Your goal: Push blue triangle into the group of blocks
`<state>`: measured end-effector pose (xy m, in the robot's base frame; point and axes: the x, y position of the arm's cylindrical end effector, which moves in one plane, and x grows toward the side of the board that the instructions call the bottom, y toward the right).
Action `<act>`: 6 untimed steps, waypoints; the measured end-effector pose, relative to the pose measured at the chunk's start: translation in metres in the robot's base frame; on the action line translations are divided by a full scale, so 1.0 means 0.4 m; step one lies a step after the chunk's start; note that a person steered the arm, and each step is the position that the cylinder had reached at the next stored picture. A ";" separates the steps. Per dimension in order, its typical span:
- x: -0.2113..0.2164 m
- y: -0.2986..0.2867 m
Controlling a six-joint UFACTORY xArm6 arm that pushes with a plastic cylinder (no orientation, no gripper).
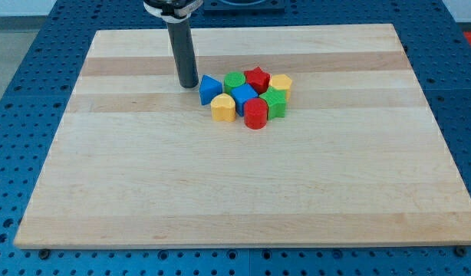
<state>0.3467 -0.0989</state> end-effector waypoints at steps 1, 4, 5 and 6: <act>0.039 0.018; 0.050 0.049; 0.050 0.075; 0.050 0.077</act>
<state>0.3667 -0.0682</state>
